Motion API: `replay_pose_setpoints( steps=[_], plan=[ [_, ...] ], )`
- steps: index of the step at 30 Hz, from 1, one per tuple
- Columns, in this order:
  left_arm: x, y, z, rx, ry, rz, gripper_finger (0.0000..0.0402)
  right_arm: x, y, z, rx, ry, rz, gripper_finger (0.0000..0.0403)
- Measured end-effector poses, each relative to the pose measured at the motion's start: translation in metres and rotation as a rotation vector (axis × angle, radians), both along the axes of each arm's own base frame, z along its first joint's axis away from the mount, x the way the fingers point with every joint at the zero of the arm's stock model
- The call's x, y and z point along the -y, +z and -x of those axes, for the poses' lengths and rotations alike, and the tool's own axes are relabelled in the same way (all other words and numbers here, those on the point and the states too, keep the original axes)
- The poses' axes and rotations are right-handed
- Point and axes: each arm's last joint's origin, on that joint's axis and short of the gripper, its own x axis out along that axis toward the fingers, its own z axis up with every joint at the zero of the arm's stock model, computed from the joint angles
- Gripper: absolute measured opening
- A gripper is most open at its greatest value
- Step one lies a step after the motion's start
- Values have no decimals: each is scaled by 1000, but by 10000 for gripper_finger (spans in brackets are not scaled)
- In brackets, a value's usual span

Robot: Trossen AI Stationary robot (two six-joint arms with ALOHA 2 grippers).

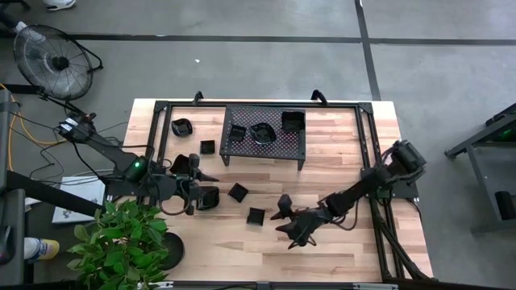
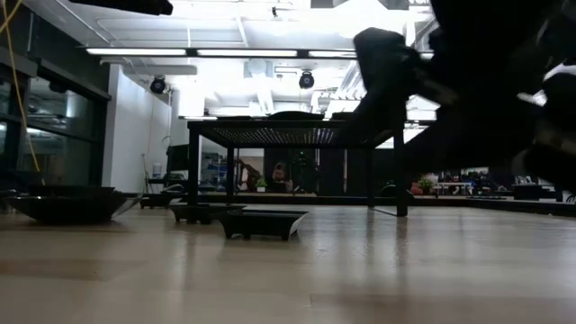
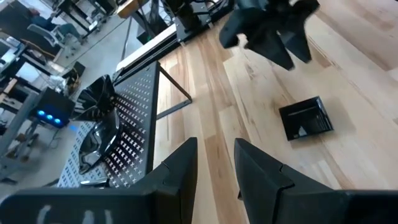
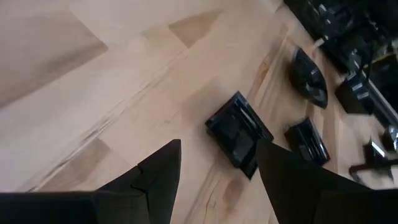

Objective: Pick & Place Mini shaped plates
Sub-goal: Stack the square plate on the square plates on the shelf

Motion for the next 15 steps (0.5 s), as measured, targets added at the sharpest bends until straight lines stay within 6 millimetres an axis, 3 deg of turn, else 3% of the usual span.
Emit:
replay_pose_setpoints(
  steps=[7,15],
  plan=[
    [0,0,0,-1,4,-1,101,-9,-3,-27,-79,55,131,204],
    [0,0,0,0,10,-4,101,5,16,-55,-279,104,221,204]
  ],
)
